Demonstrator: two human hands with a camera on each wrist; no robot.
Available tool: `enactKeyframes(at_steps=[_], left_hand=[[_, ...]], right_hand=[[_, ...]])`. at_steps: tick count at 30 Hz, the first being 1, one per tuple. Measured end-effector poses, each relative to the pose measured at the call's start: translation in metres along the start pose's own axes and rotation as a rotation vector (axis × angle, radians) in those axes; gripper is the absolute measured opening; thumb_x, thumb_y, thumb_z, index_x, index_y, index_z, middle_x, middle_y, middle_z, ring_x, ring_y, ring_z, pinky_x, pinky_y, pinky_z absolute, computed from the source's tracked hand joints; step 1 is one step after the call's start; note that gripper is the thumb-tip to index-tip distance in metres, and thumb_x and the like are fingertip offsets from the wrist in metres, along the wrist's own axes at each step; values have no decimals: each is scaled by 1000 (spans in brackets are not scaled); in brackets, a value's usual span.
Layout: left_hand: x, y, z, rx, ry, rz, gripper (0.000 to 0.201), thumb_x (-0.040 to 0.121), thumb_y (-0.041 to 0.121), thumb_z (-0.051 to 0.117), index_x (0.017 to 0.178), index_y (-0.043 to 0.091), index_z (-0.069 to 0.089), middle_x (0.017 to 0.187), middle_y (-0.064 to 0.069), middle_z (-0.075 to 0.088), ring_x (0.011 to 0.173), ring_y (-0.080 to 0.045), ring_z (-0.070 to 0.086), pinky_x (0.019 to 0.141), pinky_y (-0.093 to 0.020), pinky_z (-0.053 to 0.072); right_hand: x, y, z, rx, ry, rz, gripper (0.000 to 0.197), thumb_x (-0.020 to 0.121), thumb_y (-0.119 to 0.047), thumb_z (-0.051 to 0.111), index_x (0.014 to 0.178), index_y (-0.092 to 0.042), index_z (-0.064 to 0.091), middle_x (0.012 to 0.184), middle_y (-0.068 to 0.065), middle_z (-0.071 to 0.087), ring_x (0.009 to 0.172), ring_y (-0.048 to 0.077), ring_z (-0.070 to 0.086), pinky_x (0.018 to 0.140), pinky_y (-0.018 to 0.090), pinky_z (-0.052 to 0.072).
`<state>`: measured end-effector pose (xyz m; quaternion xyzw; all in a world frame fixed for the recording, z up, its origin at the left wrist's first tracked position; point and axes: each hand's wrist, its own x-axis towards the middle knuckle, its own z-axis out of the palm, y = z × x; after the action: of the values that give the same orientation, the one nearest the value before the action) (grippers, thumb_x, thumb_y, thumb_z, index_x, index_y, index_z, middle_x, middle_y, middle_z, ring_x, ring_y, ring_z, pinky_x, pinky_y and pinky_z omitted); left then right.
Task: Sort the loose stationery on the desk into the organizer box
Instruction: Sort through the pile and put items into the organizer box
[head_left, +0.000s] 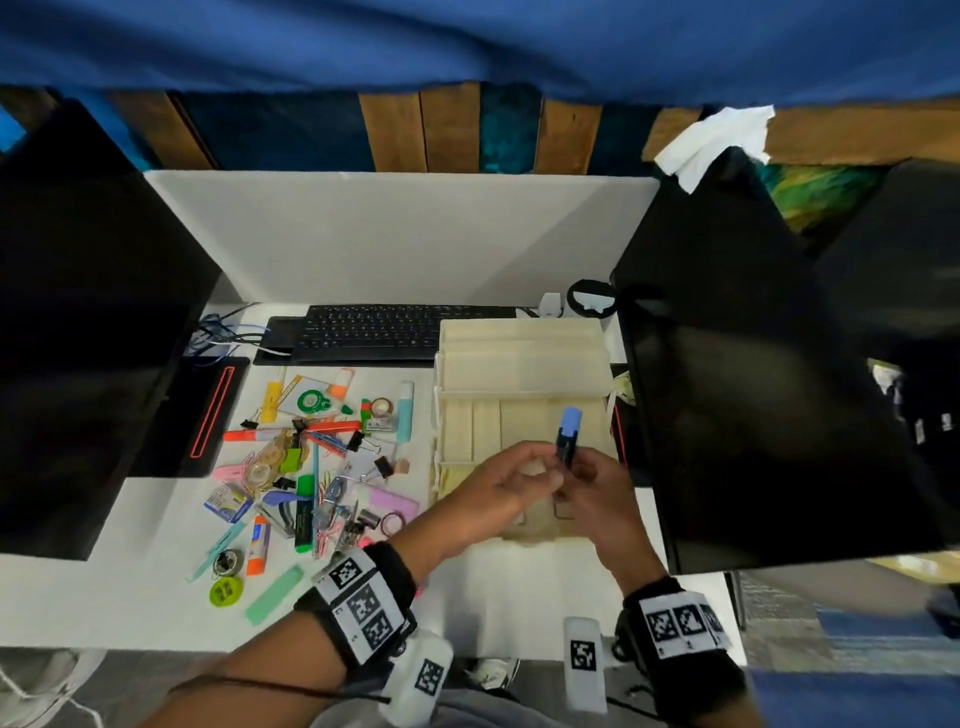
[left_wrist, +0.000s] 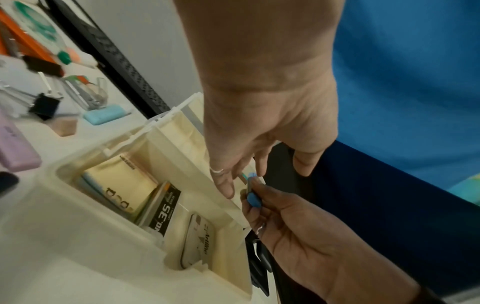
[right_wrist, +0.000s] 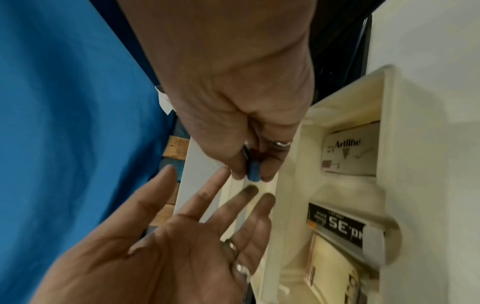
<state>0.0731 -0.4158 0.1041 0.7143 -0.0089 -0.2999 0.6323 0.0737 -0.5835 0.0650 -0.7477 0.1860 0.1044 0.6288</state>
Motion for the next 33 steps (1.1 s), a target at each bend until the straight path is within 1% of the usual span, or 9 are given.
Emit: enactKeyframes(at_steps=[5,10,15,18,20,22,26,30,33], left_hand=[[-7,-17,-8,210,-51,-29,52,93,54,69,140,48,48,127,2,61,122,-10,59,107,-36,51],[-41,-51,-50,235,55,-78,41,94,47,71,132,40,59,114,4,72,102,-14,69,96,-34,57],[-87,-96,-103,244,261,-152,23,92,42,70,115,39,68,109,13,66,100,-8,67,98,-38,57],[-111,-112,-132,265,310,-170,14,96,24,69,109,28,70,107,11,68,92,4,64,94,-23,54],[-125,-119,-153,342,298,-194,14,99,23,67,111,17,68,112,1,68,88,-2,63,85,-18,50],[-137,-127,-174,440,268,-240,19,100,27,65,113,13,64,117,-2,67,90,-13,65,79,-20,49],[-155,-147,-214,610,209,-346,31,99,36,65,127,24,62,130,9,62,101,-13,64,91,-26,50],[-164,-159,-240,572,257,-316,30,99,32,66,127,21,63,120,8,64,98,-9,61,82,-17,45],[-164,-166,-253,547,263,-299,29,99,30,65,126,20,64,119,6,64,103,-11,63,90,-22,50]], right_hand=[[42,11,-16,-273,136,-47,17,94,-26,74,84,-13,74,70,4,74,66,24,72,70,46,63],[61,6,-6,-524,194,-91,23,95,-30,73,110,-13,68,90,5,73,68,14,65,60,23,45],[65,11,10,-777,250,-162,24,99,-28,62,108,-11,77,101,18,76,93,38,69,73,35,44],[65,9,17,-836,298,-167,32,99,-28,52,102,-11,79,101,24,73,93,43,67,70,36,39],[64,6,22,-846,334,-125,29,99,-28,53,105,-14,78,106,24,72,97,46,66,73,40,43],[61,3,27,-844,365,-102,28,98,-29,53,104,-17,77,103,22,72,95,46,66,79,45,51],[39,-7,50,-772,412,-217,33,97,-38,49,96,-13,71,91,16,71,82,41,66,75,43,52],[2,-20,103,-753,139,-453,15,98,-32,64,90,-22,71,80,1,68,71,25,62,66,32,45],[-7,-18,155,-838,-111,-576,5,92,-23,73,88,-24,70,78,-10,62,65,9,55,59,21,39]])
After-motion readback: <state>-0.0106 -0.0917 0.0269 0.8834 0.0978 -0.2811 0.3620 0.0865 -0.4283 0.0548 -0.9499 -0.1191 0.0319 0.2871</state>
